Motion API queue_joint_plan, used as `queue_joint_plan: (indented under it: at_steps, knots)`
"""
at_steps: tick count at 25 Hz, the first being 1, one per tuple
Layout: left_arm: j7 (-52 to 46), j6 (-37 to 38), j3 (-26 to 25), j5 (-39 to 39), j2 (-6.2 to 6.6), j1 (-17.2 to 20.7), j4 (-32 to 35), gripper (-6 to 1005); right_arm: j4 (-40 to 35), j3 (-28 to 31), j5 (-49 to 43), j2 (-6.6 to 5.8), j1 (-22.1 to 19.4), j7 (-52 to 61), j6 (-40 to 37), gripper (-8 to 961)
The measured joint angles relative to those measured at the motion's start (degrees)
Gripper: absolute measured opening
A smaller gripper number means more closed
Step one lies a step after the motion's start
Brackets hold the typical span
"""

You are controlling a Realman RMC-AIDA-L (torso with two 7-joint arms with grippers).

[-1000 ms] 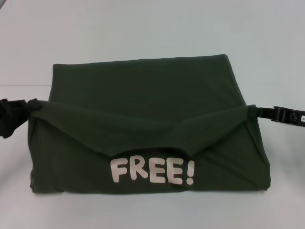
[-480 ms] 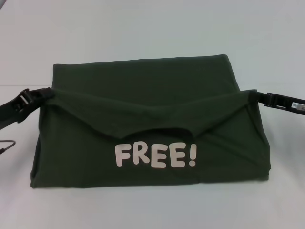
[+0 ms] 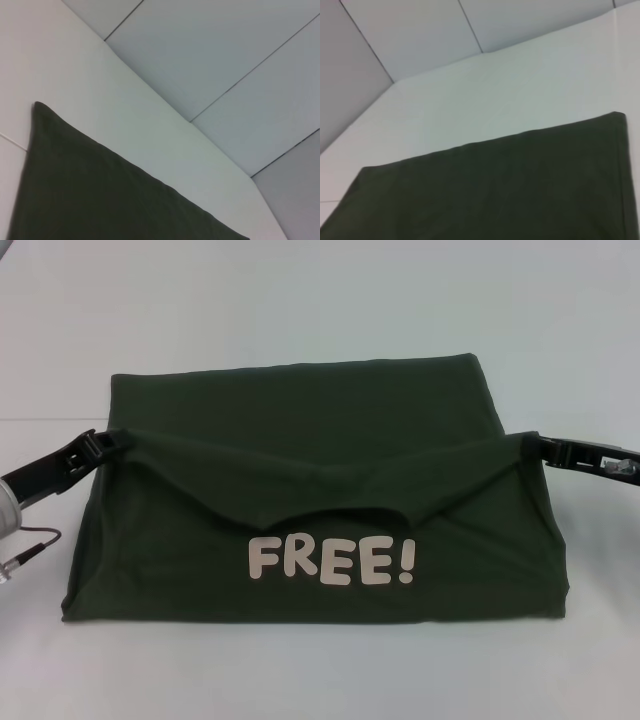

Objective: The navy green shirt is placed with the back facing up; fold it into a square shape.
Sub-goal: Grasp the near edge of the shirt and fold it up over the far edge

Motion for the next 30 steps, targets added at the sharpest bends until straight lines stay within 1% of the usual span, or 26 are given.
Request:
queue_joint_plan:
  at_steps: [8,16,17,21,24,26,29,30]
  knots:
    - [2.1,-2.6,0.1,-1.9,-0.83,-0.3,0.0,53,1.8,-0.6,0.0,-0.01,0.7,-0.8,2.2,125]
    - [3.1,-4.9,0.2,-2.0,-1.28,-0.5,-0.2,59,3.0,-1.2,0.0,0.06,1.0,-1.3,3.8,129]
    - [3.5,-5.5,0.2,-2.0,-1.61,-0.5,-0.2,60,3.1,-1.2,0.0,0.06,1.1,-1.3,3.9,130]
    - [4.2,-6.4,0.2,-2.1,-2.14,-0.6,-0.2,63,3.6,-1.2,0.0,0.08,1.2,-1.4,4.0,132]
    - [6.7,-7.4,0.2,-2.7,-2.77,-0.6,-0.2,65,4.0,-1.2,0.0,0.08,1.1,-1.4,4.3,133]
    - [8.8,-9.3,0.2,-4.3,-3.49,-0.5,-0.5,67,4.3,-1.2,0.0,0.08,0.9,-1.3,4.5,134]
    - [9.6,-11.6,0.2,-7.0,-4.58,0.2,-0.6,110,4.6,-1.2,-0.1,0.00,0.5,-1.3,4.5,136]
    - [9.6,-11.7,0.2,-7.3,-4.63,0.3,-0.6,124,4.6,-1.2,-0.1,-0.06,0.4,-1.3,4.2,136]
